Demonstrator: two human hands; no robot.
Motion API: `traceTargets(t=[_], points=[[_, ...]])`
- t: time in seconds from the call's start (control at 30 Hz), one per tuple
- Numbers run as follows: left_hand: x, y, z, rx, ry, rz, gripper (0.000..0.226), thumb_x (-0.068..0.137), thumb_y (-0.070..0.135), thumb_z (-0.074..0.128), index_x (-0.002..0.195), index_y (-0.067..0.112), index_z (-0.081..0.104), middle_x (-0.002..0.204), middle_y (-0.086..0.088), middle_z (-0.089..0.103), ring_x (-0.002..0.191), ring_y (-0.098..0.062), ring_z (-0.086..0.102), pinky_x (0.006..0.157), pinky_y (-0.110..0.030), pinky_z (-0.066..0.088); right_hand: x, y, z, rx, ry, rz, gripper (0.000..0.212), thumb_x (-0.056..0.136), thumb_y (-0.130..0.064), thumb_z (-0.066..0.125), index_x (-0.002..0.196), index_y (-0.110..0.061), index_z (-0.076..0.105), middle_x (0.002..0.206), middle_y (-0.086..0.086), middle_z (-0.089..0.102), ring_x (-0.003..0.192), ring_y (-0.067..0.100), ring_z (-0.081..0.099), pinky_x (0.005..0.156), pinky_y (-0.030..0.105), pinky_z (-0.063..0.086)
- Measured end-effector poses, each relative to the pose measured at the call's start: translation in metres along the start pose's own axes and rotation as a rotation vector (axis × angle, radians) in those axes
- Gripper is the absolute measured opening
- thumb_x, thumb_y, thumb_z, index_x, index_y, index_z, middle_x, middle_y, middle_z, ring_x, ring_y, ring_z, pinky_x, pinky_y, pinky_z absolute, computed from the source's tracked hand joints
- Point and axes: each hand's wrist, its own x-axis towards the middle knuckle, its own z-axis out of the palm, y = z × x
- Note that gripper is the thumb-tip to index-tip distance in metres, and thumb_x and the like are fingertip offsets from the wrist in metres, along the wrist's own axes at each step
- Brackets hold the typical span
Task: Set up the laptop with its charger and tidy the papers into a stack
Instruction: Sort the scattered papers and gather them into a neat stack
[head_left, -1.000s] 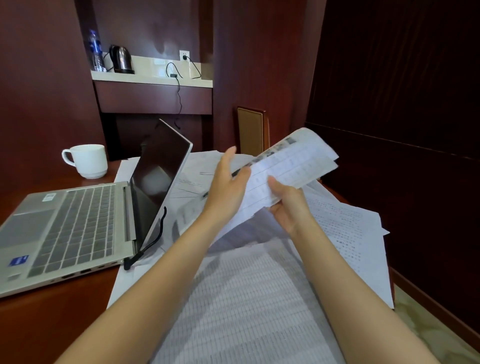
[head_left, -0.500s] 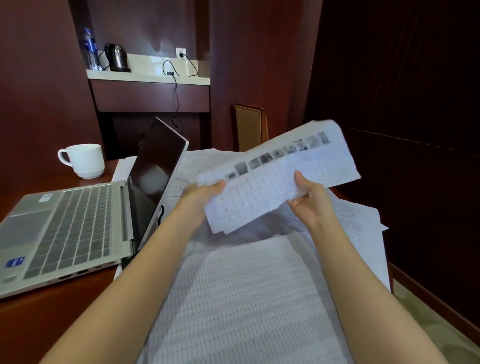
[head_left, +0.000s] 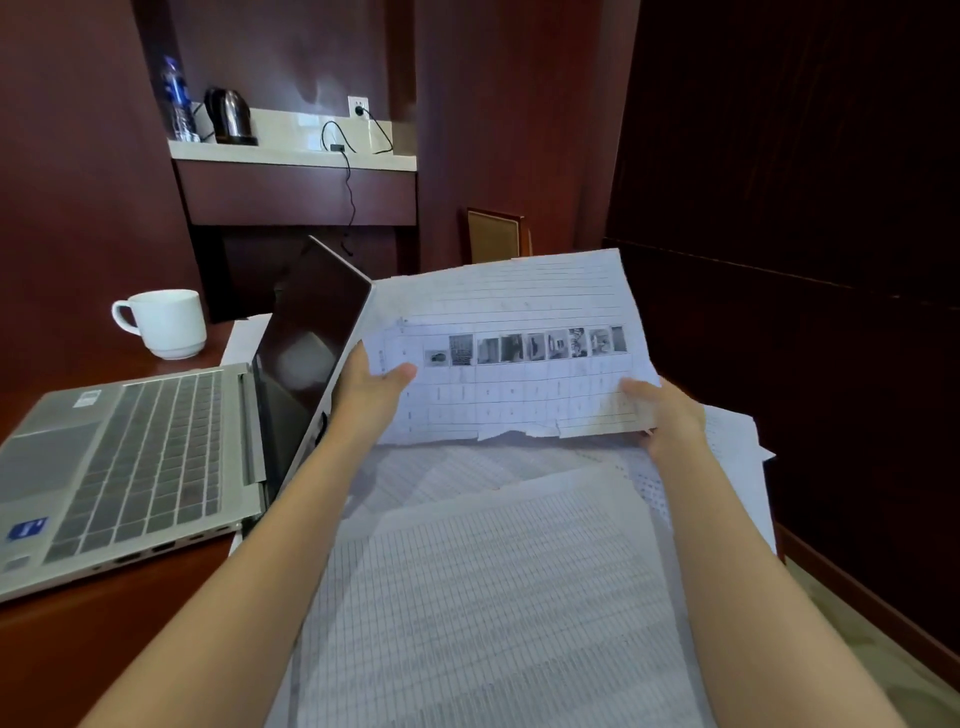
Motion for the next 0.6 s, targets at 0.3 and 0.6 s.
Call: traceTargets(t=[0.3,0.6], points=[[0.013,-0.002,-0.002,0.18,0.001,-0.383,0.052,0.094,0.007,0.049,0.142,0.008,0.031,0.14,-0.009,0.04,0.108,-0.024,0.048,0.082,-0.013,0.041,-0.005,-0.016,-0.003,-0.439,-0.135,0.104,0.042,0.079,-0.027,0.075,0.106,-0.008,0.048,0.091,0.005,0.06,0.094,0.022,0.058,0.082,0.033,0.049],[0.005,-0.012,-0.003,0.567,-0.241,-0.424,0.016,0.087,0.013,0.059,0.091,0.0,0.052,0.086,-0.01,0.053,0.07,-0.018,0.047,0.058,-0.025,0.035,0.004,-0.005,-0.009,-1.023,0.082,-0.018,0.028,0.077,-0.006,0.066,0.065,-0.008,0.04,0.061,0.007,0.046,0.053,0.02,0.042,0.047,0.026,0.03]])
